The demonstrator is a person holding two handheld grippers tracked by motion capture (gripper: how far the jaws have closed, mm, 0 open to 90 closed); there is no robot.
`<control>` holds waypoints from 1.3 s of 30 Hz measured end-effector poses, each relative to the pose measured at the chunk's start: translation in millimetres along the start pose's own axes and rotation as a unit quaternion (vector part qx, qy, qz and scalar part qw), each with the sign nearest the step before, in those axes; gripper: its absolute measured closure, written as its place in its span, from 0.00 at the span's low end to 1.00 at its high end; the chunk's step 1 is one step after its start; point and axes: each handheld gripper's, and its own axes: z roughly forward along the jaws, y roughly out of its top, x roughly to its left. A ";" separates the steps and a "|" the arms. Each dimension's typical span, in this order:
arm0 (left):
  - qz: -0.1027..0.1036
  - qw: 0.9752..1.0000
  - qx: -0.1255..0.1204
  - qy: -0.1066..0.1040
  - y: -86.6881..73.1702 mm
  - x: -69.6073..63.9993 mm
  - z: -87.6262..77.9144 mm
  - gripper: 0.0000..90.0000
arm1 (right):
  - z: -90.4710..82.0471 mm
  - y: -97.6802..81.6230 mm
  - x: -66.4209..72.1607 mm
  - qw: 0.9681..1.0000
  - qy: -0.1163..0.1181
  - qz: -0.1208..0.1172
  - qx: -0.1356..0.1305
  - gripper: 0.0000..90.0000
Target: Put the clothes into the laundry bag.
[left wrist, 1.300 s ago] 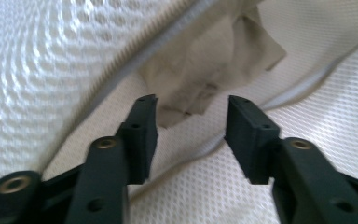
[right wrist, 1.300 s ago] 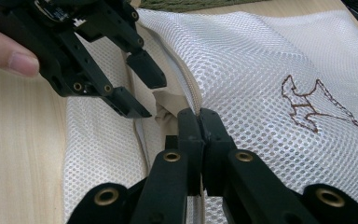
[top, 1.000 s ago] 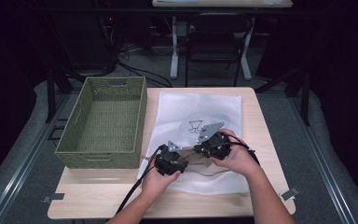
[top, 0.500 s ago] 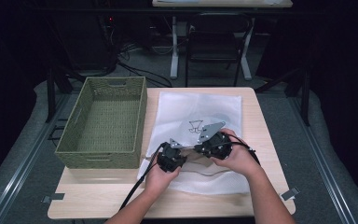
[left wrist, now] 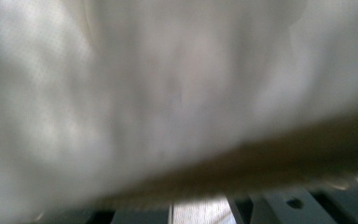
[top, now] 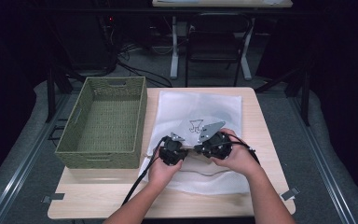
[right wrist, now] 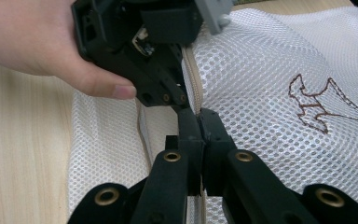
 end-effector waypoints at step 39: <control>-0.019 1.000 -0.015 0.015 14.4 5.4 16.9 0.93 | 5.1 0.9 1.6 1.000 -0.004 -0.002 0.009 0.99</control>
